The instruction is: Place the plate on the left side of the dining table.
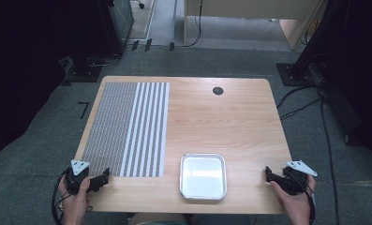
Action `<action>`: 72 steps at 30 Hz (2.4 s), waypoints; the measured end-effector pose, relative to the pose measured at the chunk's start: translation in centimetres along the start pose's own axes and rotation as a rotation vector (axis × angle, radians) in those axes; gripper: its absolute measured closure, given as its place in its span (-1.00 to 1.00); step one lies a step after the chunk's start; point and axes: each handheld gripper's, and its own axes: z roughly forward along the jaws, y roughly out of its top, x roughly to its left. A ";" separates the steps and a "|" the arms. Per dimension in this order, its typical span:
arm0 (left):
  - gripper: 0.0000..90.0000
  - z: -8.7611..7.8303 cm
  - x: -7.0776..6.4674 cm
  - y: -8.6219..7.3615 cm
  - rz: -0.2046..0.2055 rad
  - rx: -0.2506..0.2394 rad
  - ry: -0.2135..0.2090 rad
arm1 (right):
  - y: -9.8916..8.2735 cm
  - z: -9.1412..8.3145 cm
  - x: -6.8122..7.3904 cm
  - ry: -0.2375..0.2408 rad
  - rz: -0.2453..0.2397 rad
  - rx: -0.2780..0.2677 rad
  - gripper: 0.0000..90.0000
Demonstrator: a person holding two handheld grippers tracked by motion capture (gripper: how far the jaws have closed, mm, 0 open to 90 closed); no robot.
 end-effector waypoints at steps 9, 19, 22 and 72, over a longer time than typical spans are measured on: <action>-0.78 -0.2 -0.7 0.8 -0.023 -0.013 -0.001 | 0.1 -0.4 -0.6 -0.021 0.034 -0.030 -0.64; -0.78 -0.7 -1.5 1.7 -0.046 -0.044 -0.028 | 0.8 -1.6 -0.6 -0.042 0.086 -0.090 -0.59; -0.78 -0.8 -1.8 1.8 -0.022 -0.047 -0.003 | 0.9 -1.9 0.2 -0.111 0.020 -0.104 -0.59; -0.78 -0.7 -10.8 4.7 0.115 -0.079 -0.095 | 4.9 -2.1 6.8 0.047 0.017 -0.157 -0.53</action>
